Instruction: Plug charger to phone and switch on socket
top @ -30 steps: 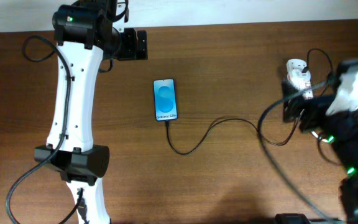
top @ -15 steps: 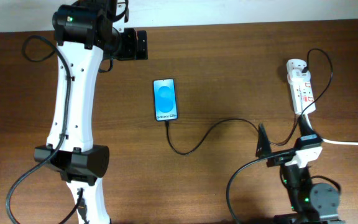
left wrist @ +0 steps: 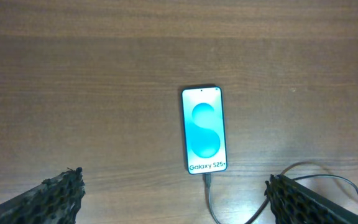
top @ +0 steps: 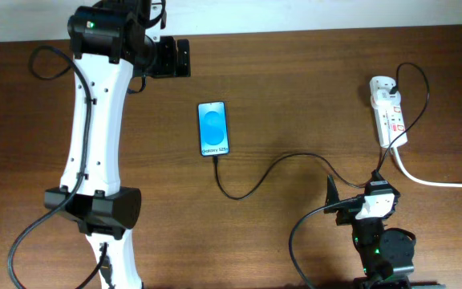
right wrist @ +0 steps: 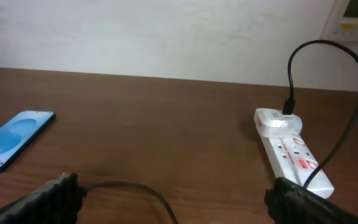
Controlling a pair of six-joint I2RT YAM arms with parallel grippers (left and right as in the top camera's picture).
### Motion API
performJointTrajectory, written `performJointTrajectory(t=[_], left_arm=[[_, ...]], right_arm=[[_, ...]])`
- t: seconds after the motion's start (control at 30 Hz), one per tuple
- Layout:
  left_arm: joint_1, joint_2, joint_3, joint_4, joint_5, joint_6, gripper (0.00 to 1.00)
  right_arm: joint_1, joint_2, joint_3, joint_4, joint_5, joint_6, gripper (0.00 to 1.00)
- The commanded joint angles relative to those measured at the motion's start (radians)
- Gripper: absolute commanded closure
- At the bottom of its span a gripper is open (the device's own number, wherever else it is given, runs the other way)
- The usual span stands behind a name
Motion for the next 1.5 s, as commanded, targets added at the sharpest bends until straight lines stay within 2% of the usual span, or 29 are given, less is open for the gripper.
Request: performJointTrajectory(t=[0.0, 0.4, 0.53, 0.67, 0.87, 1.07, 1.23, 1.3, 1.47], left_arm=[[0.006, 0.004, 0.002, 0.002, -0.008, -0.005, 0.01], [0.006, 0.004, 0.002, 0.002, -0.012, -0.002, 0.01], [0.006, -0.014, -0.006, -0.097, -0.11, 0.014, 0.01], [0.006, -0.124, -0.172, -0.047, -0.119, 0.013, 0.0], [0.008, -0.531, -0.824, 0.43, -0.119, 0.013, 0.01], [0.048, -0.89, -1.38, 0.852, -0.11, 0.016, 0.01], [0.121, -1.175, -1.784, 1.192, 0.047, 0.171, 0.01], [0.129, -1.31, -1.956, 1.324, 0.054, 0.242, 0.01], [0.132, -1.519, -2.21, 1.525, 0.048, 0.341, 0.01]], right_arm=[[0.006, -0.006, -0.005, -0.006, 0.019, 0.001, 0.02], [0.006, -0.006, -0.005, -0.006, 0.019, 0.001, 0.02], [0.006, -0.006, -0.005, -0.006, 0.019, 0.001, 0.01], [0.006, -0.006, -0.005, -0.006, 0.019, 0.001, 0.02], [0.006, -0.006, -0.005, -0.006, 0.019, 0.001, 0.01], [0.006, -0.006, -0.005, -0.006, 0.019, 0.001, 0.02], [0.006, -0.006, -0.005, -0.006, 0.019, 0.001, 0.02], [0.006, -0.006, -0.005, -0.006, 0.019, 0.001, 0.01], [0.006, -0.006, -0.005, -0.006, 0.019, 0.001, 0.02]])
